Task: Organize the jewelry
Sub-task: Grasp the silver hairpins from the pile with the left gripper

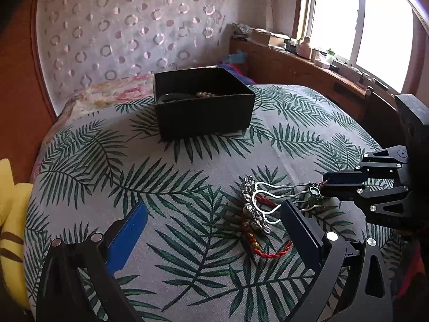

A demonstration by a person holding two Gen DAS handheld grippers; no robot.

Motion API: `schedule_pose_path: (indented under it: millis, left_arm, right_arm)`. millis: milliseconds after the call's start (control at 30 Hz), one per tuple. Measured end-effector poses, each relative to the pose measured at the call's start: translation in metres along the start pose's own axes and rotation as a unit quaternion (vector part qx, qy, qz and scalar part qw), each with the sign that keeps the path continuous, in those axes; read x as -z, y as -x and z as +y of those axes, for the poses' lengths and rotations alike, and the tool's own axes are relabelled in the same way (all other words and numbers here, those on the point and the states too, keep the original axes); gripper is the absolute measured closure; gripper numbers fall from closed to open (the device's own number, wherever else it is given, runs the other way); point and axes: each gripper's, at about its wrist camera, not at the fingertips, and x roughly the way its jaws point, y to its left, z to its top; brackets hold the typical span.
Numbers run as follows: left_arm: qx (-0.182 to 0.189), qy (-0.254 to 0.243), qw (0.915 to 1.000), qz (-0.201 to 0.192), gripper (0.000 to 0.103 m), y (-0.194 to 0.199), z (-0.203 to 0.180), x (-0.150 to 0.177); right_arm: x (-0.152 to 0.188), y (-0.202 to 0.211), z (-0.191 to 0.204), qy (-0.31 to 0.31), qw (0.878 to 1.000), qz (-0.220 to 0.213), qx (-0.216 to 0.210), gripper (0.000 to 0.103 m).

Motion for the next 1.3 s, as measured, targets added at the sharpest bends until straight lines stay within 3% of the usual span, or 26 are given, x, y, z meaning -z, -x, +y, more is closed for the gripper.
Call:
schedule_pose_path:
  millis: [233, 433, 600, 767, 900, 1300]
  left_arm:
    - [0.008, -0.004, 0.9999, 0.005, 0.009, -0.006, -0.008, -0.004]
    - [0.022, -0.013, 0.9995, 0.018, 0.034, -0.015, -0.018, -0.006]
    - [0.033, -0.012, 0.9989, 0.029, 0.065, -0.023, -0.023, -0.006]
    - [0.043, -0.011, 0.9985, 0.031, 0.086, -0.024, -0.024, -0.004]
    - [0.046, -0.009, 0.9986, 0.023, 0.09, -0.019, -0.024, -0.004]
    - [0.004, 0.001, 0.9999, -0.01, 0.092, 0.001, -0.013, -0.009]
  right_arm:
    - [0.004, 0.011, -0.007, -0.014, 1.0, -0.015, 0.007, 0.087]
    - [0.009, 0.016, -0.013, -0.026, 0.999, -0.02, 0.008, 0.087]
    - [0.011, 0.019, -0.014, -0.029, 0.999, -0.025, 0.008, 0.087]
    - [0.012, 0.021, -0.014, -0.031, 0.999, -0.028, 0.006, 0.087]
    - [0.012, 0.022, -0.015, -0.031, 0.999, -0.029, 0.005, 0.087]
    - [0.011, 0.021, -0.012, -0.029, 0.999, -0.028, 0.004, 0.087]
